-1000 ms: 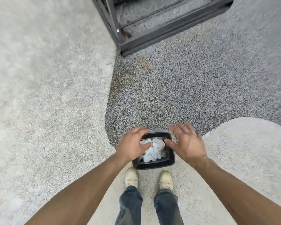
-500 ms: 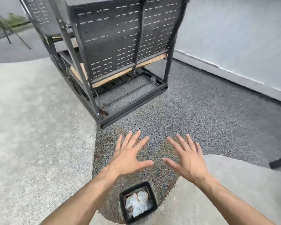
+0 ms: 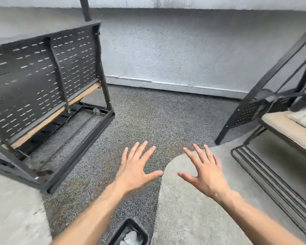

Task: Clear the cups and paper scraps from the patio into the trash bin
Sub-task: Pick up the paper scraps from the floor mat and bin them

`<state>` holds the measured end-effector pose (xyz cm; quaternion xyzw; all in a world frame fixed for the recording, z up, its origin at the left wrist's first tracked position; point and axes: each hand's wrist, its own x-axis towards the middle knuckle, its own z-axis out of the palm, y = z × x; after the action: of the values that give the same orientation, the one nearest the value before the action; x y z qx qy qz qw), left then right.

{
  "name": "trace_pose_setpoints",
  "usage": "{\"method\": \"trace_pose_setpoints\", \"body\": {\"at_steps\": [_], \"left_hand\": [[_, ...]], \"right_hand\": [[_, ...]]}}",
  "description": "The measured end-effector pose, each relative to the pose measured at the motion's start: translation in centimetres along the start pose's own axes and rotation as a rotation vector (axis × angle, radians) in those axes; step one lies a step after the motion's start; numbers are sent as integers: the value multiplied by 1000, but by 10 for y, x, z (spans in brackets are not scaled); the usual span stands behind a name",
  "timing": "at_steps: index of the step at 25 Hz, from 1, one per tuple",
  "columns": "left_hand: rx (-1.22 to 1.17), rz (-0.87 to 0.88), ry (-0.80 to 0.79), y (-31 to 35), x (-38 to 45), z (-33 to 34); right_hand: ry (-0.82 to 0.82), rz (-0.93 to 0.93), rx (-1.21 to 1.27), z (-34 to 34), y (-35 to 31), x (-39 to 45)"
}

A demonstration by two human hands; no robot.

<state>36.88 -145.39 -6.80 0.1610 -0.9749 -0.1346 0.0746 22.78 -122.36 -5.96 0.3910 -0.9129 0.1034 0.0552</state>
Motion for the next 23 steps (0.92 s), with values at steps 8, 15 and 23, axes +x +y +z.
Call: {"method": "trace_pose_setpoints", "body": {"at_steps": [8,15,23], "left_hand": [[-14,513,-78,203,59,44],[-155,829,-199,426,22,91],[-182,1097,-322,650,-71,142]], "right_hand": [[108,485,-123,-72,139,-149],[186,859,-187,-133,250,-337],[206,1198,-212,-176,330,-555]]}}
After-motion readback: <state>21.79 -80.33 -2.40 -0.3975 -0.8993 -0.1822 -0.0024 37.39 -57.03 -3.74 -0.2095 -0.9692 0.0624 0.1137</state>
